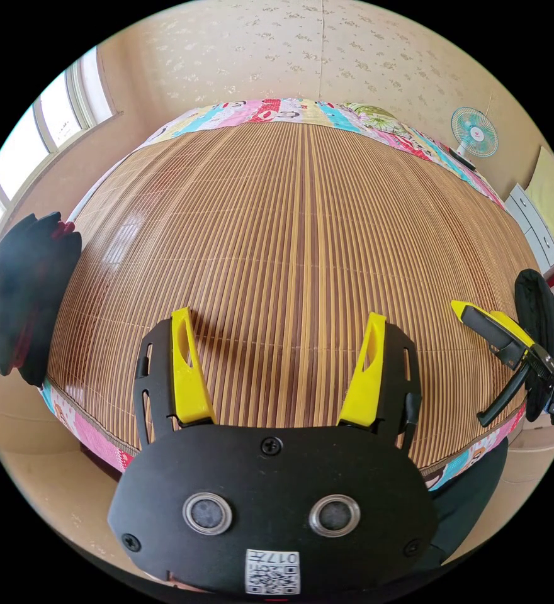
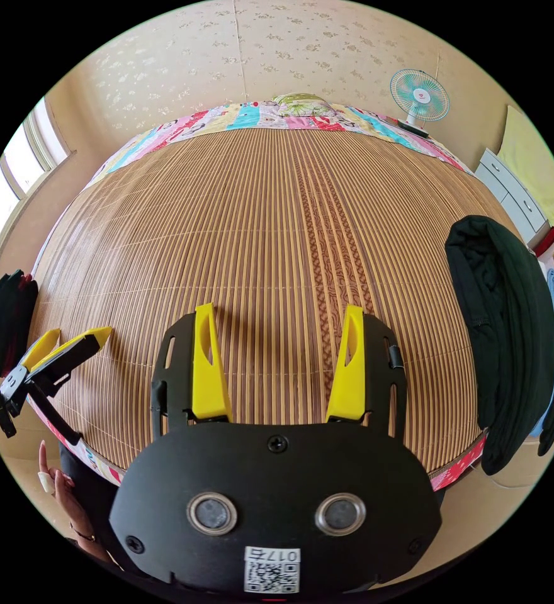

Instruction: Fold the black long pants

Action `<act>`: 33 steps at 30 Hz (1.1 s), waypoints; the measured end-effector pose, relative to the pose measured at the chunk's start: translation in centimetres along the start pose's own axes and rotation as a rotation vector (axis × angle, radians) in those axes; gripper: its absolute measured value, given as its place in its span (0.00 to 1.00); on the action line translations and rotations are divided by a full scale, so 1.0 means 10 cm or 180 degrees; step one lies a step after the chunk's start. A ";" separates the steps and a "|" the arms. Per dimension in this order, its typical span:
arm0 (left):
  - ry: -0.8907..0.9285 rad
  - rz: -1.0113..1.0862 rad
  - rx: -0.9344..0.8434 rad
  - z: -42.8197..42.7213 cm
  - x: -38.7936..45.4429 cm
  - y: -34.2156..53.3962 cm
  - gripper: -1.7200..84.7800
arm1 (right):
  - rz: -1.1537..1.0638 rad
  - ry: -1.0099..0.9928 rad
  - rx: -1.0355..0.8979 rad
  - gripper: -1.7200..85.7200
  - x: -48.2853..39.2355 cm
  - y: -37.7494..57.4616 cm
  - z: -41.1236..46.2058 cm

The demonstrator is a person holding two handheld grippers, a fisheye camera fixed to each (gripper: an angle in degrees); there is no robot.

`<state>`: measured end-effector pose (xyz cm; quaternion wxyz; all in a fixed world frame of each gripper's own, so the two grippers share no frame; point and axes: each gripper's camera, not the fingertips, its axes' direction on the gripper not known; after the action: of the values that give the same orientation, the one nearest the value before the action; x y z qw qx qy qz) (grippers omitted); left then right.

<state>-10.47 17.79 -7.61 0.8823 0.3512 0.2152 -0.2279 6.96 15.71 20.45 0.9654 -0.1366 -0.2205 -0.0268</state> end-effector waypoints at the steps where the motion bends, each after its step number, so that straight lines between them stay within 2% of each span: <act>1: 0.0000 0.0000 0.0000 0.00 -0.01 0.00 0.43 | 0.0000 0.0000 0.0000 0.32 0.00 0.00 0.01; 33: -0.0004 -0.0004 0.0001 -0.03 -0.03 0.00 0.43 | 0.0008 0.0001 0.0002 0.32 -0.01 0.06 0.32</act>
<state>-10.75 18.07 -7.65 0.8822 0.3511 0.2149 -0.2287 5.63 17.19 23.06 0.9655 -0.1366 -0.2202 -0.0255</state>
